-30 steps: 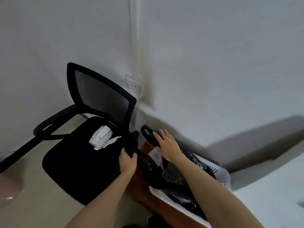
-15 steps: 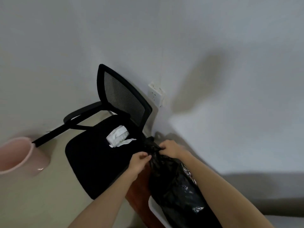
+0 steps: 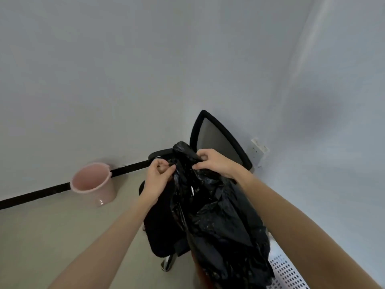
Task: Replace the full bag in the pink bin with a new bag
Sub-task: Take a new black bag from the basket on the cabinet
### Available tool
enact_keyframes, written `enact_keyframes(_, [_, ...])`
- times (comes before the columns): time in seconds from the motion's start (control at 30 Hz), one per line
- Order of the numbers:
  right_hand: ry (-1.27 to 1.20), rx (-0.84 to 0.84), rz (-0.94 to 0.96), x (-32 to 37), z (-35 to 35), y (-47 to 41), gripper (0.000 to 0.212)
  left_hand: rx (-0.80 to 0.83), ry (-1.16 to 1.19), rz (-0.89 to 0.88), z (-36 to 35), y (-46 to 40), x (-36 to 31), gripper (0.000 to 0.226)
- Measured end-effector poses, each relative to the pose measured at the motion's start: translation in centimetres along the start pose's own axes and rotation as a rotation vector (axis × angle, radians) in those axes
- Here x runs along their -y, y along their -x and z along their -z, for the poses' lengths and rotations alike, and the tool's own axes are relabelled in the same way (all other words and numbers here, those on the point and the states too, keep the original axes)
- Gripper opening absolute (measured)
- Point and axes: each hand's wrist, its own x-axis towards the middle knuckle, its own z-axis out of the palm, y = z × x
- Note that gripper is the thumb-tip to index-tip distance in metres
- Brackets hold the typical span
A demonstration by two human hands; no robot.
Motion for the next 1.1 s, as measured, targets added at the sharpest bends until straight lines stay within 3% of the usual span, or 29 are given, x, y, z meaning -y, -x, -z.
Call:
enact_keyframes(0.07, [-0.016,0.066,0.049,3.9,-3.0,-2.5,0.009,-0.082,0.022,-0.062,4.6,0.1,-2.1,0.018])
enact_keyframes(0.17, [-0.068,0.147,0.099,9.5,-8.9,-5.9,0.028,-0.113,0.017,-0.147,12.4,0.8,-4.7,0.029])
enact_keyframes(0.23, [-0.086,0.168,0.163,13.0,-13.5,-7.9,0.034,-0.154,-0.007,-0.173,17.9,1.2,-5.6,0.024])
enact_keyframes(0.33, [-0.121,0.153,0.262,17.9,-20.3,-10.3,0.018,-0.220,-0.054,-0.169,26.2,1.8,-6.5,0.014])
enact_keyframes(0.43, [0.013,0.024,0.356,21.5,-25.7,-13.7,0.015,-0.244,-0.156,-0.147,34.3,1.9,-7.2,0.011])
enact_keyframes(0.57, [0.112,0.004,0.470,25.0,-30.9,-17.2,0.067,-0.266,-0.304,-0.088,43.3,1.3,-8.4,0.011])
enact_keyframes(0.63, [0.314,0.068,0.594,26.5,-32.5,-18.9,0.084,-0.262,-0.342,-0.057,46.6,0.4,-8.9,0.007])
enact_keyframes(0.73, [0.582,0.160,0.704,28.3,-34.4,-22.2,0.070,-0.264,-0.369,-0.046,50.1,-1.9,-9.2,0.012])
enact_keyframes(0.83, [0.512,0.291,0.537,29.2,-35.8,-25.7,0.028,-0.268,-0.346,-0.037,52.0,-5.1,-9.0,0.012])
enact_keyframes(0.97, [0.169,0.621,0.239,29.5,-36.6,-31.9,0.003,-0.245,-0.360,0.000,53.6,-11.1,-7.7,0.007])
enact_keyframes(1.1, [-0.090,0.825,0.124,29.4,-36.0,-40.4,0.039,-0.248,-0.373,0.044,55.5,-18.6,-6.3,0.007])
